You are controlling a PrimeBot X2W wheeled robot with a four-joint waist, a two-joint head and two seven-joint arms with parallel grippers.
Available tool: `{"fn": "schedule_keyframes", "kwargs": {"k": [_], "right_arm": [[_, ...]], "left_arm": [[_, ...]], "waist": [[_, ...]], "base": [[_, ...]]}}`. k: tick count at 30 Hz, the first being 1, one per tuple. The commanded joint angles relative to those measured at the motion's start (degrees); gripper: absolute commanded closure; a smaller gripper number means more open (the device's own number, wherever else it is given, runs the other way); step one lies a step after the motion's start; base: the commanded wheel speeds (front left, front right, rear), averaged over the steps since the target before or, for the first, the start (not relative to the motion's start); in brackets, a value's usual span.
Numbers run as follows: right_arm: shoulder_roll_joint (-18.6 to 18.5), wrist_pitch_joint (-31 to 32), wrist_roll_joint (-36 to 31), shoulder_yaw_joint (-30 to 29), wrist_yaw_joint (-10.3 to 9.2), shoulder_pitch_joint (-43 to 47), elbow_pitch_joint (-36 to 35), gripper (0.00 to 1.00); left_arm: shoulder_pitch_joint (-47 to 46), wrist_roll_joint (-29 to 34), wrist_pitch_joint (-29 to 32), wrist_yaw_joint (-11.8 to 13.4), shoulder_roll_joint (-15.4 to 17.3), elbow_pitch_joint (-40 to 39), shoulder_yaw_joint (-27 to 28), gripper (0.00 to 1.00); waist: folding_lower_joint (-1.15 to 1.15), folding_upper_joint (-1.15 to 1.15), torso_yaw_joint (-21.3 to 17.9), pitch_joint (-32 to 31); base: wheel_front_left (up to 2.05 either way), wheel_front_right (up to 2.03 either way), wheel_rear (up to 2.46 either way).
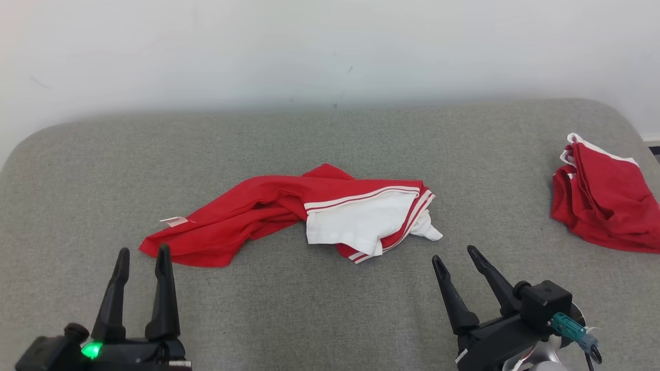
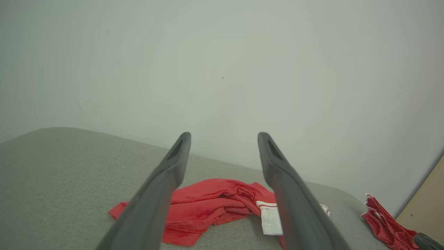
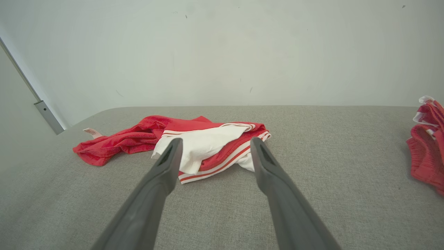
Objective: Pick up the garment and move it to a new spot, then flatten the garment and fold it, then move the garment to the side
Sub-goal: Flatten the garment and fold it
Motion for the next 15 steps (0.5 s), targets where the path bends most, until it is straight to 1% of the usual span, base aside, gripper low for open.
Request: {"fn": "schedule_keyframes", "kwargs": {"k": [1,6,9,15], "right_arm": [[-0.17,-0.35,0.11,-0.28,-0.05,0.42,0.32,0.0],[-0.18,-0.63,0.46,-0.49,-0.05,0.61,1.18,0.0],[-0.18,-1.1,0.51,-1.25,-0.05,0.83,2.0,0.0],[-0.17,-2.47,0.7,-3.26,-0.05,1.05,3.59,0.0]], "left_arm": [[1.63,2.44,-0.27,-0.87,-0.12,0.1,0.67,0.0],[3.75,6.58,-0.27,-2.24,-0.75,0.35,1.66,0.0],[4.61,9.59,-0.27,-2.63,-0.91,1.12,1.4,0.0],[5.63,12.49,-0.28,-2.99,-1.04,1.27,1.09,0.0]], "waist": [[0.01,0.0,0.35,-0.25],[0.01,0.0,0.9,-0.31],[0.01,0.0,1.25,-0.23],[0.01,0.0,1.39,-0.22]], "base": [[0.0,0.0,0.0],[0.0,0.0,0.0],[0.0,0.0,0.0],[0.0,0.0,0.0]]}}
